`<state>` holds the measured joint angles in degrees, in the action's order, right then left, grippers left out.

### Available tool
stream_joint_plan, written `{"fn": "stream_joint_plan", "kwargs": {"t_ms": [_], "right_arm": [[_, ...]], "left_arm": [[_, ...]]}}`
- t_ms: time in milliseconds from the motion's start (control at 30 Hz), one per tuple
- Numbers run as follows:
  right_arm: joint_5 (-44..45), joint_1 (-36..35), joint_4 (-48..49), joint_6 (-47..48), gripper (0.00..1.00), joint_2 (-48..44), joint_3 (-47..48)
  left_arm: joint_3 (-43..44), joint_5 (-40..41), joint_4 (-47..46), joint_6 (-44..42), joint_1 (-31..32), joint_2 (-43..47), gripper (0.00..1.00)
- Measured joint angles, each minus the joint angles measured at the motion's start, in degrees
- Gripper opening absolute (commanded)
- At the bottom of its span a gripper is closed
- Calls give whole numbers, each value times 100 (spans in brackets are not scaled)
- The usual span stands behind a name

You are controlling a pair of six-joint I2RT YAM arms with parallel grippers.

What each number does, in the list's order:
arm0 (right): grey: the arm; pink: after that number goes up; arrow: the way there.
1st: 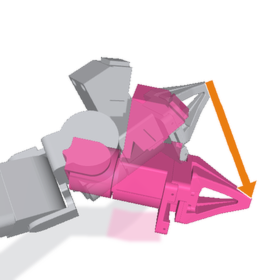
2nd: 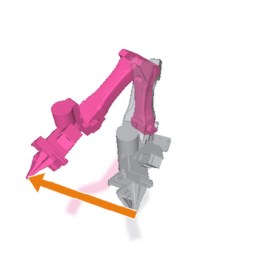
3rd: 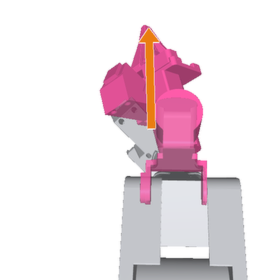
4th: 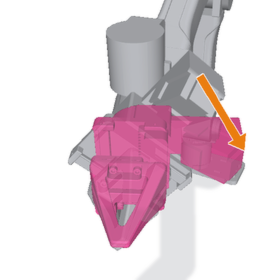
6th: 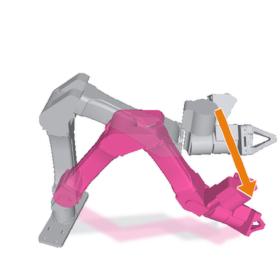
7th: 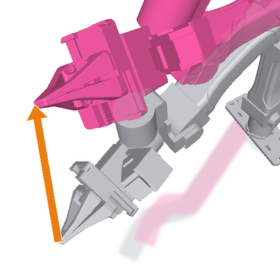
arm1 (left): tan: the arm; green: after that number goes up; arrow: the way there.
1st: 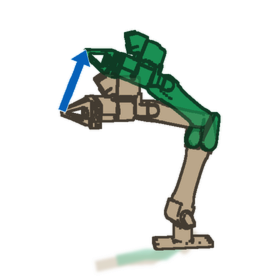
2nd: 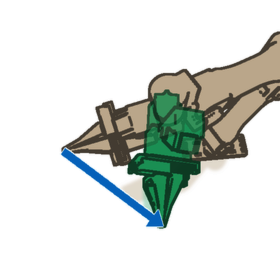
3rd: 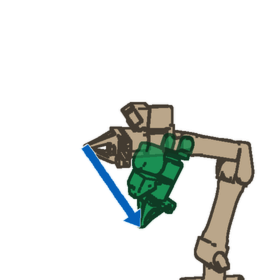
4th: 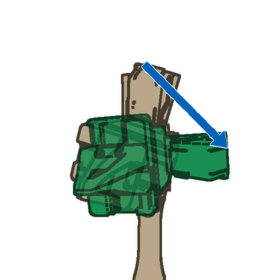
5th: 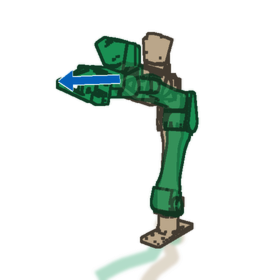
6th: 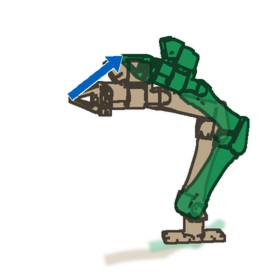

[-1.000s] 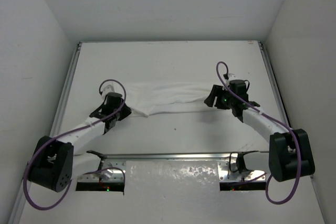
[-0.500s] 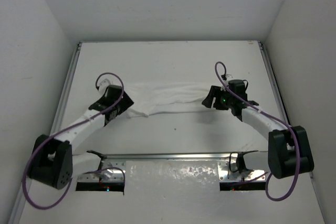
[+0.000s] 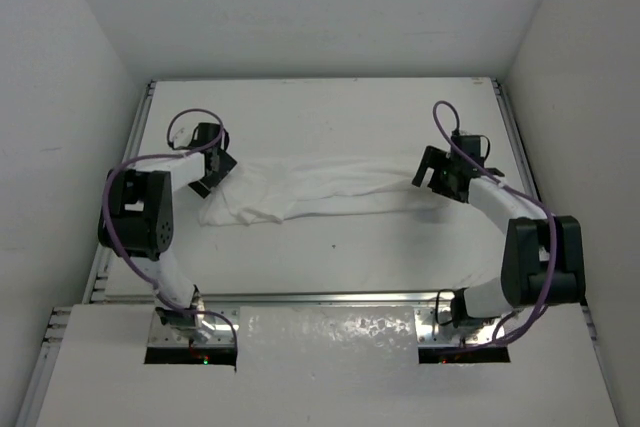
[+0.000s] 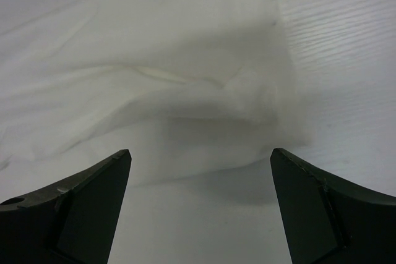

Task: Fold and stack the t-shirts
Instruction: Fold the other side of the tshirt into a rectangle, then rotate the tshirt 120 degrees

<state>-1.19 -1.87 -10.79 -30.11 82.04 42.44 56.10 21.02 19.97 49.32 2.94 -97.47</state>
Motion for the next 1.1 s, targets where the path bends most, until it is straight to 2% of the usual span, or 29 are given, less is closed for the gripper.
{"fn": "stream_joint_plan", "kwargs": {"t_ms": [100, 233, 367, 500, 600, 633, 667, 767, 833, 900, 1067, 1100], "right_arm": [[291, 160, -116, -4, 93, 260, 219], [664, 367, -177, -2, 93, 632, 498], [533, 603, -179, -11, 91, 885, 603], [271, 634, -131, -127, 95, 811, 396], [369, 186, -188, -140, 94, 358, -31], [291, 42, -243, -133, 89, 332, -37], [214, -39, -273, -107, 79, 424, 44], [35, -44, -428, -48, 51, 1311, 763], [-17, -55, -354, -83, 47, 1812, 1058], [-50, -83, -262, -96, 34, 1755, 949], [-986, -348, 354, -540, 36, 804, -452], [-1093, -553, 562, -756, 36, 450, -874]], "left_arm": [[258, -55, 9, -103, -87, -444, 76], [446, -144, 44, -225, -153, -575, 76], [588, -234, -31, -326, -166, -748, 73], [597, -356, -284, -487, -188, -802, 71], [662, -562, -492, -627, -201, -885, 52], [688, -656, -573, -671, -219, -922, 13], [678, -804, -678, -660, -221, -944, 3], [492, -1325, -1047, -732, -229, -953, 1], [623, -1685, -1095, -828, -236, -1075, 0], [1325, -2144, -935, -929, -232, -1585, 0], [3950, -2826, -457, -1145, -24, -3287, 0], [4940, -2837, -4, -1250, 101, -3840, 0]]}}
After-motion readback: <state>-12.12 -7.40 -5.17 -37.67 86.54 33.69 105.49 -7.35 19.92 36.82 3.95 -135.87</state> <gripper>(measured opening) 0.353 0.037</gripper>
